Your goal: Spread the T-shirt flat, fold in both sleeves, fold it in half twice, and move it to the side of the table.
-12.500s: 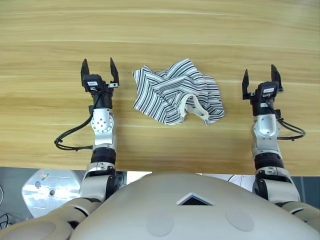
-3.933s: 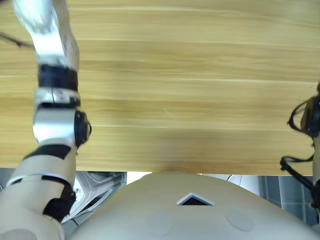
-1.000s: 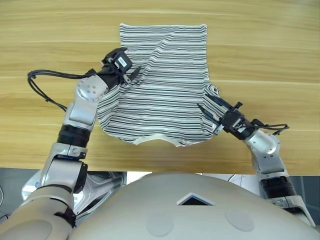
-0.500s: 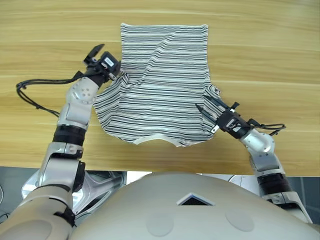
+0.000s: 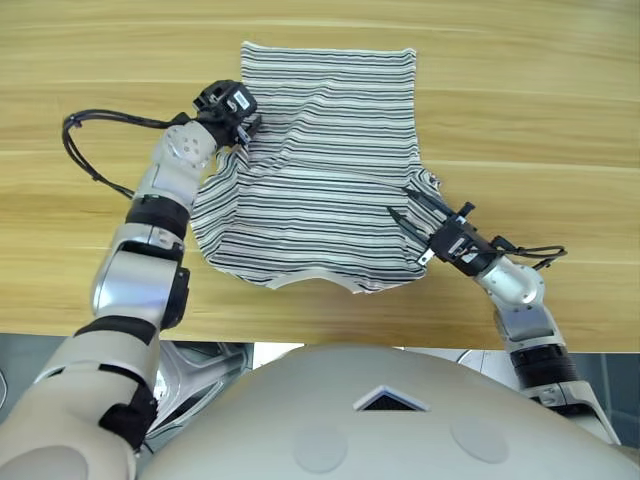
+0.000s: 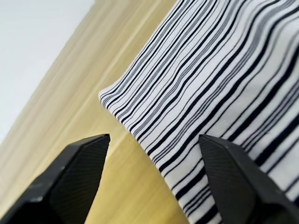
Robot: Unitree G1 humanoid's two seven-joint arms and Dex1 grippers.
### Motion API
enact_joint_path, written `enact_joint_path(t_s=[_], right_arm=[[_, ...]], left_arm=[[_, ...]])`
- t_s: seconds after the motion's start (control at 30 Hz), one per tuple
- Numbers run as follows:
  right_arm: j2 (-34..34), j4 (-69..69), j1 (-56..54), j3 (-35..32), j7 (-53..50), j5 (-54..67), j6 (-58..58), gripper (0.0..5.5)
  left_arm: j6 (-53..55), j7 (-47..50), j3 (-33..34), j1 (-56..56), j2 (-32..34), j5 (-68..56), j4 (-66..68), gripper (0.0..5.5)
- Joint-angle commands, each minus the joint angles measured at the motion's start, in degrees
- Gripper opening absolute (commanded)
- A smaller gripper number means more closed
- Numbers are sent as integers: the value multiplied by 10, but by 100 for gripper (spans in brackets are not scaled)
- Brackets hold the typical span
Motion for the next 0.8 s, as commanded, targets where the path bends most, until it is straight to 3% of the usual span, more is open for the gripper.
enact_joint_path(t_s=[0.03,0.37,0.67,0.8], right_arm=[[-1,-8,-1,6,-1,-7,6,167],[1,-2,-4,12,-3,-5,5,167],[2,-9,3,37,3,-24,0,167],[-1,-16,16,39,-6,-30,-7,167]], left_arm=[[-10,-2,-19,-4,8,22,37,353],[-63,12,16,20,12,-18,9,353],[-100,100,46,28,20,-19,-50,353],[-116,107,101,87,61,-55,-139,353]])
